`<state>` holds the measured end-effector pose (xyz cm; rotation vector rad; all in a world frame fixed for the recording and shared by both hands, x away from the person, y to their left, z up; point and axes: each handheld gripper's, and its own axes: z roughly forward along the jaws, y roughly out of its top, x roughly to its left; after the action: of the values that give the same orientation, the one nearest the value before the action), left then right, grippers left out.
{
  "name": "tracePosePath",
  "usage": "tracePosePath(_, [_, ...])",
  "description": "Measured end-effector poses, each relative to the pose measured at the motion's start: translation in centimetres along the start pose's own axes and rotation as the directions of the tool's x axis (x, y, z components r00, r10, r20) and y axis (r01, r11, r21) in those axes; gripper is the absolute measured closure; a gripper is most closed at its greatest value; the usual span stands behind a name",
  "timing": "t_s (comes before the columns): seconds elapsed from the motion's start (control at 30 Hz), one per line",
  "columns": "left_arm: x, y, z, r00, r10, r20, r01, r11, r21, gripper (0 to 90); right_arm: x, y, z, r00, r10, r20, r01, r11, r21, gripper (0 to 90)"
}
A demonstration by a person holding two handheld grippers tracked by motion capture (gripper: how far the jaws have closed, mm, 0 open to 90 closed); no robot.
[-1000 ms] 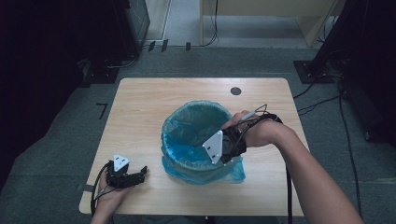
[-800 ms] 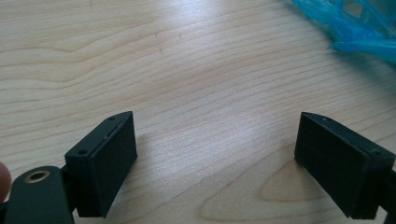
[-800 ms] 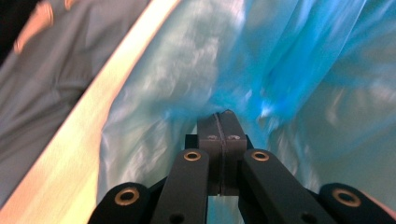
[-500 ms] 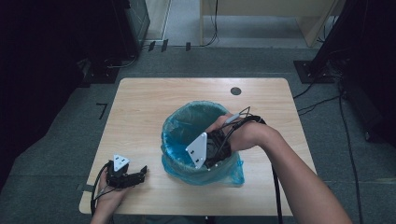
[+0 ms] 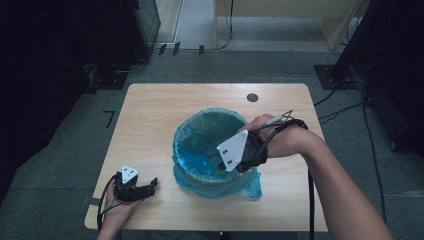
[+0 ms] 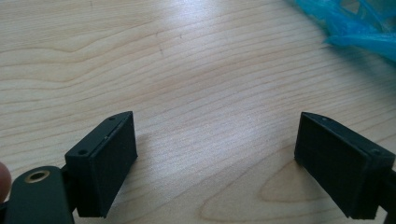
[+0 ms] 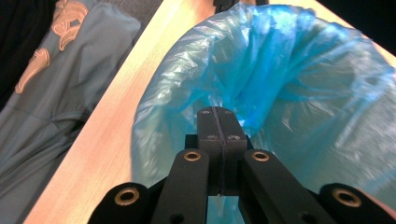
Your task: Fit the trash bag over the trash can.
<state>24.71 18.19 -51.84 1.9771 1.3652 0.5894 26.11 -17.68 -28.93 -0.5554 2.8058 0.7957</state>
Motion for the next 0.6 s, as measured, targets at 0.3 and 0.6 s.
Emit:
tracePosePath(0.3, [0.0,0.0,0.0,1.0000,0.000,0.000,0.000,1.0000,0.000,12.3,2.4,-1.4,-2.8,0.9990,0.033,0.030,-0.033,0.999,-0.013,90.0])
tracePosePath(0.6, [0.0,0.0,0.0,1.0000,0.000,0.000,0.000,1.0000,0.000,12.3,5.2,-4.5,-3.6,0.9940,0.104,0.034,-0.103,0.994,-0.043,89.4])
